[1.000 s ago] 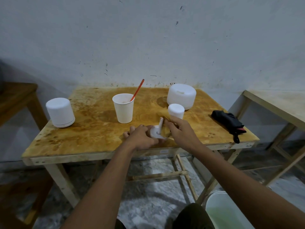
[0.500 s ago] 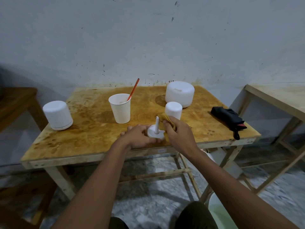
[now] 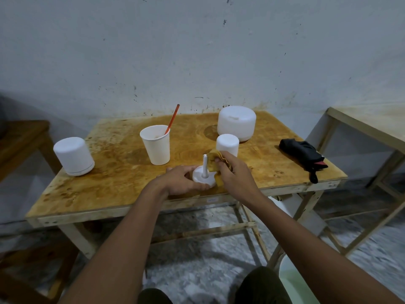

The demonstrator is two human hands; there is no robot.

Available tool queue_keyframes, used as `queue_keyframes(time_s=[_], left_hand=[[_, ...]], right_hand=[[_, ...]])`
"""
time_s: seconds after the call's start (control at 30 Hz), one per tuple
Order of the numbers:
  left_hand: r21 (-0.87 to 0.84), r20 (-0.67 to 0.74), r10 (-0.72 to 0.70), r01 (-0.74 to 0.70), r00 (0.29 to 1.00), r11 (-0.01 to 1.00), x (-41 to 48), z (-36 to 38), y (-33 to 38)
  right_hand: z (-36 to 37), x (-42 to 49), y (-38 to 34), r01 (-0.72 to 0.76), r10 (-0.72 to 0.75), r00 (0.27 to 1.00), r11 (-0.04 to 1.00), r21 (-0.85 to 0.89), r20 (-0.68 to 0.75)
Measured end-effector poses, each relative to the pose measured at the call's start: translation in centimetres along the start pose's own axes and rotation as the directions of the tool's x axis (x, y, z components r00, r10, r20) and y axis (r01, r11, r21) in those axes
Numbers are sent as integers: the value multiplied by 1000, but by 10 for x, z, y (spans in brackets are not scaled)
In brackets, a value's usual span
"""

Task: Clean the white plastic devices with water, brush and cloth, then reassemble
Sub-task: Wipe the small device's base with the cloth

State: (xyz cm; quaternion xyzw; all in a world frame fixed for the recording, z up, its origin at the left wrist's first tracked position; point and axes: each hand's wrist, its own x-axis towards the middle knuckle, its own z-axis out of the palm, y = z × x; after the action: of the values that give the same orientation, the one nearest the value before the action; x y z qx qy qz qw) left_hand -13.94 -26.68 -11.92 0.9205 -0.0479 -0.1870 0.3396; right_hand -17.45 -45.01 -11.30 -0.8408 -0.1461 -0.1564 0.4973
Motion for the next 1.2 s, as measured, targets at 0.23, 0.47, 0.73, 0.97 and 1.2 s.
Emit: queue_keyframes(time_s=[0.23,0.47,0.73,0.97,1.2], left_hand=[[75,6,-8,7,1000,997,-5,-1,8],[155,-174,30,-3,984,988,-22,6,17],[83,-545,-21,79,838,993,-30,35,26],[94,-623,-6,83,782,992,-35,41,35],[84,-657,-16,95,754,992,-34,45,35]], right_hand=[[-4,3,5,-31,42,997,988,-148,66],[-5,-4,-2,64,-50,997,954,-294,53],[-7,-17,-4,299,-355,933,682,-668,54],[-5,-21,-10,329,-409,904,484,-811,123],[-2,-20,-11,351,-396,904,465,-813,164]])
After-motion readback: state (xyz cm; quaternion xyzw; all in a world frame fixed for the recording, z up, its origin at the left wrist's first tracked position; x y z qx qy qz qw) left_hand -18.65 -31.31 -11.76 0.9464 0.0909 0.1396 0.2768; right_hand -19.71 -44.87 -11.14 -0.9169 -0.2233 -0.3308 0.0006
